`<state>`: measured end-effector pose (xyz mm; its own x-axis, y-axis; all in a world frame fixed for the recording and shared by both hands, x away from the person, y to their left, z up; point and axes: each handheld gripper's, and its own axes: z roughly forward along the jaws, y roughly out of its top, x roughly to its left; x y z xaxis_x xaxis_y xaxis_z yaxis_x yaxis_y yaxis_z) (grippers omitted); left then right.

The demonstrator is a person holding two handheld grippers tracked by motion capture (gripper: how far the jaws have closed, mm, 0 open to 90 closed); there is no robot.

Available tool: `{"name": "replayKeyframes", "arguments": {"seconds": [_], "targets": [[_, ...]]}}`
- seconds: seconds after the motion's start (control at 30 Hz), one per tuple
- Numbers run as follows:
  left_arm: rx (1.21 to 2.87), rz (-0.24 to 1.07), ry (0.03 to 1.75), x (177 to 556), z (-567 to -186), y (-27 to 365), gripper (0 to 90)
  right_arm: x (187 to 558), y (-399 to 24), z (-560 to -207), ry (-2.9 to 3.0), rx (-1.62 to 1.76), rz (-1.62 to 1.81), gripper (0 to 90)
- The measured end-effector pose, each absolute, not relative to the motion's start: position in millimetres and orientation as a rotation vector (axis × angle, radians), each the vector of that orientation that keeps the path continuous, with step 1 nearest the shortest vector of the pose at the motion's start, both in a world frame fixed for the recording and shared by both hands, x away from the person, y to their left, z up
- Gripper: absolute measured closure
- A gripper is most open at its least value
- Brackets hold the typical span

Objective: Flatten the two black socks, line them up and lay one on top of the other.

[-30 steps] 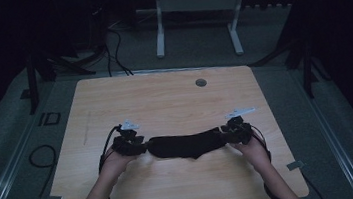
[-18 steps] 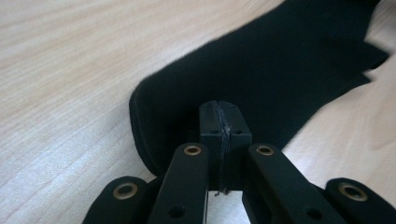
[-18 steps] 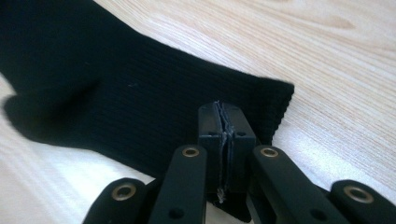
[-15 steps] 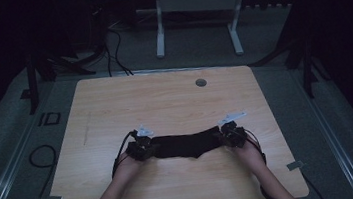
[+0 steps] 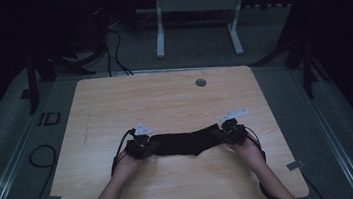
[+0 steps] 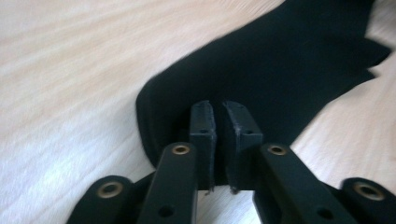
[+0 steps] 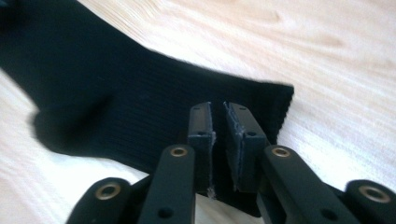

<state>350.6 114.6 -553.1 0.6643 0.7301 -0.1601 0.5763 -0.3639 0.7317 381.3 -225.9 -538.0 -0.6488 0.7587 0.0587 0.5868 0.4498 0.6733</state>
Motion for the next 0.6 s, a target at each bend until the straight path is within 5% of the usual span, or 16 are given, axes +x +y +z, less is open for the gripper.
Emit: {"name": "replayKeyframes", "arguments": {"seconds": [0.1, 0.2, 0.4, 0.6], "targets": [[2.045, 0.266, 0.988, 349.5, -546.2, 116.5, 70.8, 377.1, -225.5, -530.0, 2.444, 1.137, 1.062, 67.8], [2.011, 0.260, 0.924, 345.6, -539.1, 117.5, 60.4, 375.7, -223.8, -523.1, 2.434, 1.118, 1.115, 49.1], [2.002, 0.279, 0.855, 337.4, -537.9, 114.9, 21.3, 372.0, -220.2, -515.1, 2.439, 1.059, 1.153, 22.0], [1.984, 0.394, 0.898, 330.1, -539.3, 120.6, 7.3, 369.5, -219.4, -515.4, 2.415, 1.028, 1.116, 13.7]]}}
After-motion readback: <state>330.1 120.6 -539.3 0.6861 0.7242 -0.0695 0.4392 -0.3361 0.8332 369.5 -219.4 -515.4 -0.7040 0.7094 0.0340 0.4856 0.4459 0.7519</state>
